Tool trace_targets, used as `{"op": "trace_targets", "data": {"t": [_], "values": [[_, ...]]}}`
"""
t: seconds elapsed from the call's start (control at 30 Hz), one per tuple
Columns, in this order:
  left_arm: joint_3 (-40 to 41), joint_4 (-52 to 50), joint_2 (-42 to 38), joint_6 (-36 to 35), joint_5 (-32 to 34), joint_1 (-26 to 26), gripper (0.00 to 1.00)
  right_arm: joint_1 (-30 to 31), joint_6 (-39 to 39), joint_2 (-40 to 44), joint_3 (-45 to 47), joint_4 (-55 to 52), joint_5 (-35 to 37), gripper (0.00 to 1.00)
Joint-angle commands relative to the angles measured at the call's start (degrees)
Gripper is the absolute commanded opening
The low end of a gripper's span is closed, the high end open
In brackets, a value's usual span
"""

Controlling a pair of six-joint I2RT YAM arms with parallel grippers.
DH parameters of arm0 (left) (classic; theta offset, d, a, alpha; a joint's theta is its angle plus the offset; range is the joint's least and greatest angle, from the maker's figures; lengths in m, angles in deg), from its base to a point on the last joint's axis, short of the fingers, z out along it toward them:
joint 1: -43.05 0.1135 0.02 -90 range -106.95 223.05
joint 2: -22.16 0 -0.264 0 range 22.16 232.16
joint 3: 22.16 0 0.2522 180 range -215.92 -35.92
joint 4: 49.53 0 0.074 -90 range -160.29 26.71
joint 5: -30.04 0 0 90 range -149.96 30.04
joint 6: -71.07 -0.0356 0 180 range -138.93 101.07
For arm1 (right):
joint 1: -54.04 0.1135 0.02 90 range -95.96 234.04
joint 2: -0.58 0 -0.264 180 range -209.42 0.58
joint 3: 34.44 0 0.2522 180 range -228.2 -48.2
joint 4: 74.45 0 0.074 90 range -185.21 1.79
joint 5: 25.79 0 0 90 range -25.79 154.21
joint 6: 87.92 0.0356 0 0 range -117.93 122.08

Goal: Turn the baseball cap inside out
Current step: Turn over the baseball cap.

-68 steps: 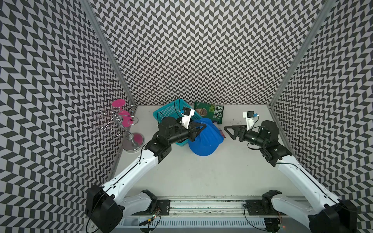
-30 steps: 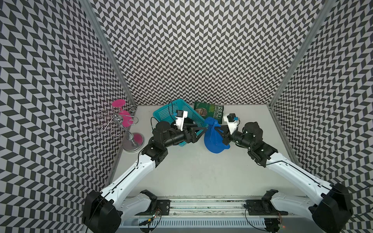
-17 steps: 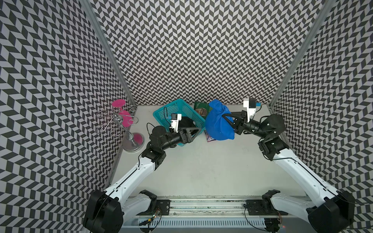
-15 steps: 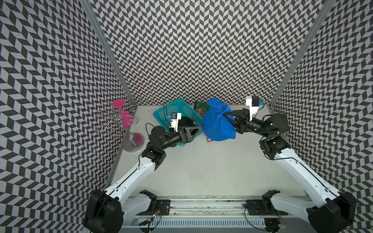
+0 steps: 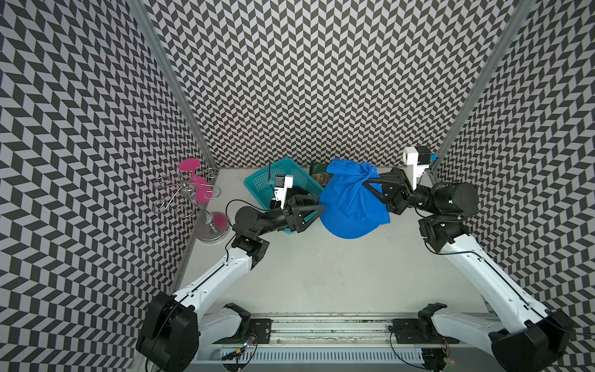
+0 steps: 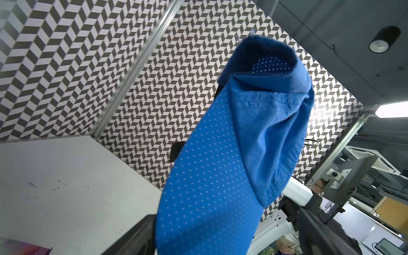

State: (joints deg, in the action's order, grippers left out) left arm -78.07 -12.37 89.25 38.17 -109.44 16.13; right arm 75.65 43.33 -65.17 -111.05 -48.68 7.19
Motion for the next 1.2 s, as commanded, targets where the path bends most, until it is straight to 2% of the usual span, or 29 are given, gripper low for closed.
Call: {"op": "trace_targets", "data": {"t": [0.0, 0.13, 0.27, 0.4, 0.53, 0.63, 0.7, 0.77, 0.83, 0.87, 0.93, 0.97, 1.0, 1.07, 1.17], "values": [[-0.68, 1.36, 0.76, 0.07, -1.09, -0.60, 0.97, 0.00, 1.72, 1.17, -1.52, 3.32, -0.38, 0.00], [0.14, 1.72, 1.69, 0.76, -0.70, -1.54, 0.99, 0.01, 2.09, 1.42, -2.53, 3.75, -0.38, 0.00], [-1.21, 2.84, 3.08, 0.80, -3.59, -3.43, 0.99, 0.00, 2.87, 1.46, -2.71, 5.12, -0.07, 0.00], [-2.06, 6.46, 3.31, 1.93, -5.03, -4.54, 0.93, -0.07, -2.50, 1.99, -1.70, -1.20, 2.43, 0.00], [-1.81, 7.21, 1.67, 1.73, -2.22, -4.29, 0.65, -0.83, -7.29, 3.36, 1.25, -8.33, 7.18, 0.00], [-0.38, 6.00, -0.47, 0.51, 1.77, -3.69, 0.50, -2.04, -9.91, 5.45, 5.24, -13.68, 14.67, 0.00], [1.06, 4.71, -2.30, -0.54, 4.36, -2.86, 0.33, -2.40, -11.60, 6.87, 7.93, -17.03, 19.98, 0.05], [2.53, 2.92, -4.39, -1.74, 7.22, -1.86, 0.15, -2.77, -12.22, 7.91, 10.35, -19.31, 21.93, 0.09], [2.72, -0.85, -5.98, -3.91, 8.25, -0.99, 0.02, -2.88, -12.19, 8.51, 12.15, -21.01, 21.64, 0.20], [2.17, -3.83, -6.49, -5.44, 8.19, -0.61, 0.00, -2.88, -12.16, 8.80, 12.76, -22.00, 21.68, 0.32], [-0.20, -13.64, -6.94, -10.93, 7.31, -0.03, 0.00, -3.53, -12.74, 9.82, 13.53, -25.50, 23.28, 0.72], [-1.82, -19.64, -6.93, -14.42, 6.82, 0.08, 0.00, -4.12, -13.15, 10.39, 13.67, -27.61, 24.95, 0.81], [-3.61, -25.79, -6.76, -18.11, 6.63, 0.17, 0.00, -4.96, -13.62, 10.92, 13.72, -29.72, 26.72, 0.87], [-7.15, -36.74, -5.65, -24.49, 5.84, 0.40, 0.00, -7.40, -14.29, 11.69, 13.93, -32.48, 27.47, 0.94], [-10.67, -45.45, -3.46, -29.99, 3.10, 0.73, 0.00, -10.79, -13.81, 11.81, 14.29, -32.60, 22.79, 0.97]]}}
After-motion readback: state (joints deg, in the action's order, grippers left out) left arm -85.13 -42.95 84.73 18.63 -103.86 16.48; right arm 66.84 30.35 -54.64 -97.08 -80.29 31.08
